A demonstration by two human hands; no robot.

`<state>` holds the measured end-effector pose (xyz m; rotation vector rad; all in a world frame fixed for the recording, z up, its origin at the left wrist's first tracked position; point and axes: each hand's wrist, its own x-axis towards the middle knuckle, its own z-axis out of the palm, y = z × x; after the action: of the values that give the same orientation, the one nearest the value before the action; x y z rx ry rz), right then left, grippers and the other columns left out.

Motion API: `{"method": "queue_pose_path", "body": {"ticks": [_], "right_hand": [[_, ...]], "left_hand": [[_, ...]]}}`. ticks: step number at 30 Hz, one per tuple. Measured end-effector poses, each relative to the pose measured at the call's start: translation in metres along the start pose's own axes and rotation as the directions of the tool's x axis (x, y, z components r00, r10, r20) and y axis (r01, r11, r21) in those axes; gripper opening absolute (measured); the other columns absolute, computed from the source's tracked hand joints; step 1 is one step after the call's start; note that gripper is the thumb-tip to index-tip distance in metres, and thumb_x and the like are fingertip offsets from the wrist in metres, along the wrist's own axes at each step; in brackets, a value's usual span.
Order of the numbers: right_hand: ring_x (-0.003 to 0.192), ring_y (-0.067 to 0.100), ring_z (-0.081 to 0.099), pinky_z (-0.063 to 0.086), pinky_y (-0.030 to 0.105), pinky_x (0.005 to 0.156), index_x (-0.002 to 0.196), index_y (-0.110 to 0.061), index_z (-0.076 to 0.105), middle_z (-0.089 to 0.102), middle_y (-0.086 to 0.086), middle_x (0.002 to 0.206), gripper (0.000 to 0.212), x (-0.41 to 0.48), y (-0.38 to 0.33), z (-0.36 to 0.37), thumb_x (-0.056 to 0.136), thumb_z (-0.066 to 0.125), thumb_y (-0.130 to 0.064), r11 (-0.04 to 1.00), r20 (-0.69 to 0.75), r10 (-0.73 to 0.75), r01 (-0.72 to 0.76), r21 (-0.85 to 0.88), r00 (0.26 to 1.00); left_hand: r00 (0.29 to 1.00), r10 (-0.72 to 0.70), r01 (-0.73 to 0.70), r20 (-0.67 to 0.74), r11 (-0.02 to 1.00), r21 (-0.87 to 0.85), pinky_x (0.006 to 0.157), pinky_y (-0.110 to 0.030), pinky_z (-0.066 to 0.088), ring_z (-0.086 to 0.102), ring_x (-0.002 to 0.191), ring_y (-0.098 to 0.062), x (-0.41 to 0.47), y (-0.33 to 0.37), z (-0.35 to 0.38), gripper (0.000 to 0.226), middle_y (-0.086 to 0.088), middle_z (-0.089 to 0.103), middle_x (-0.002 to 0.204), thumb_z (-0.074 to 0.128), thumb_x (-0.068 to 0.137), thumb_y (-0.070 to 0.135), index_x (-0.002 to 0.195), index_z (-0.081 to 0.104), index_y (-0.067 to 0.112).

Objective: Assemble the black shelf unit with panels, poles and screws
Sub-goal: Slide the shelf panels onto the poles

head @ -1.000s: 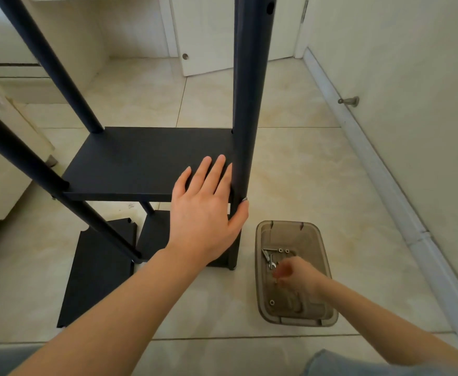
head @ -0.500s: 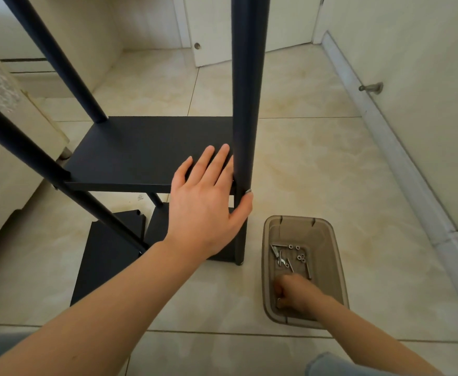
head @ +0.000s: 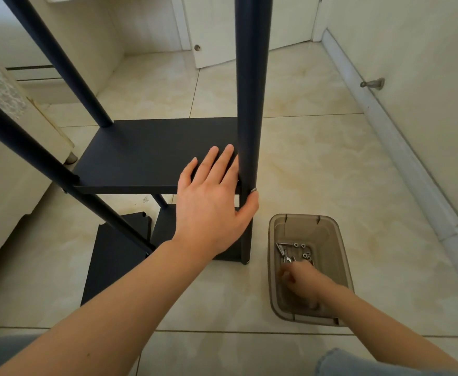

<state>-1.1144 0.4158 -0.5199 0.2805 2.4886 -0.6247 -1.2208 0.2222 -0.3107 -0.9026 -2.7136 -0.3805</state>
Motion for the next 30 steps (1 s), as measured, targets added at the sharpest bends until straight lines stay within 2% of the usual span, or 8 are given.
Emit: {"method": "queue_pose_path", "body": {"ticks": [4,9,12,16,20,23,26,30], "right_hand": [[0.106,0.016,0.064,0.051,0.024,0.093,0.119,-0.016,0.067,0.068,0.003,0.116,0.024,-0.011,-0.004,-0.016,0.097,0.058,-0.015,0.998,-0.039,0.032,-0.030,0.056,0.999],[0.085,0.006,0.066,0.044,0.010,0.068,0.098,-0.021,0.065,0.070,-0.005,0.092,0.008,-0.033,-0.010,-0.043,0.092,0.066,-0.016,0.967,-0.154,0.082,-0.041,0.252,0.985],[0.069,0.001,0.069,0.048,0.010,0.059,0.092,-0.017,0.062,0.072,-0.009,0.078,0.007,-0.046,-0.022,-0.060,0.091,0.068,-0.014,0.899,-0.220,0.099,0.008,0.439,0.971],[0.081,0.015,0.074,0.060,0.030,0.076,0.101,-0.011,0.062,0.077,0.001,0.085,0.011,-0.059,-0.047,-0.081,0.092,0.066,-0.013,0.708,-0.253,0.070,0.130,0.694,0.965],[0.088,0.016,0.074,0.060,0.029,0.076,0.105,-0.010,0.063,0.077,0.000,0.092,0.012,-0.060,-0.079,-0.101,0.096,0.061,-0.017,0.527,-0.270,0.075,0.192,0.828,0.960],[0.087,0.010,0.073,0.059,0.024,0.069,0.106,-0.013,0.062,0.076,-0.006,0.092,0.014,-0.053,-0.104,-0.113,0.098,0.058,-0.024,0.448,-0.314,0.154,0.217,0.867,0.937],[0.090,0.011,0.072,0.060,0.029,0.079,0.110,-0.014,0.059,0.074,-0.003,0.095,0.017,-0.042,-0.126,-0.118,0.100,0.054,-0.027,0.400,-0.340,0.230,0.231,0.887,0.912],[0.101,0.015,0.067,0.051,0.039,0.097,0.112,-0.015,0.055,0.072,-0.001,0.097,0.017,-0.030,-0.148,-0.118,0.103,0.048,-0.027,0.310,-0.311,0.249,0.229,0.923,0.917]], "left_hand": [[0.998,-0.015,0.019,0.053,0.997,-0.073,0.124,-0.041,0.015,0.026,0.150,-0.016,0.004,0.000,-0.008,0.062,0.006,0.044,0.155,0.037,0.091,0.059,0.140,0.057,0.027],[0.988,-0.028,0.055,0.151,0.983,-0.178,0.124,-0.051,0.012,0.029,0.148,-0.018,0.015,-0.004,-0.021,0.053,0.009,0.047,0.151,0.059,0.089,0.057,0.135,0.057,0.032],[0.980,-0.030,0.071,0.196,0.976,-0.204,0.122,-0.057,0.015,0.037,0.138,-0.020,0.022,-0.004,-0.027,0.053,0.008,0.053,0.136,0.064,0.085,0.057,0.130,0.055,0.030],[0.956,-0.013,0.070,0.294,0.981,-0.184,0.120,-0.063,0.011,0.031,0.136,-0.023,0.029,-0.004,-0.030,0.050,0.006,0.045,0.136,0.065,0.085,0.056,0.126,0.058,0.028],[0.930,-0.021,0.126,0.366,0.956,-0.264,0.119,-0.067,0.001,0.019,0.144,-0.025,0.038,-0.007,-0.032,0.037,0.008,0.036,0.148,0.072,0.084,0.048,0.115,0.067,0.028],[0.913,-0.007,0.134,0.408,0.949,-0.284,0.115,-0.069,-0.008,-0.002,0.154,-0.029,0.044,-0.008,-0.033,0.043,0.008,0.022,0.164,0.073,0.085,0.044,0.124,0.065,0.028],[0.890,-0.015,0.140,0.456,0.960,-0.242,0.113,-0.070,-0.009,-0.004,0.154,-0.031,0.049,-0.007,-0.034,0.066,0.003,0.034,0.160,0.071,0.087,0.045,0.146,0.046,0.029],[0.878,-0.058,0.179,0.476,0.961,-0.212,0.113,-0.071,-0.006,0.002,0.154,-0.032,0.058,-0.009,-0.038,0.077,-0.003,0.045,0.152,0.072,0.086,0.047,0.151,0.037,0.026]]}}
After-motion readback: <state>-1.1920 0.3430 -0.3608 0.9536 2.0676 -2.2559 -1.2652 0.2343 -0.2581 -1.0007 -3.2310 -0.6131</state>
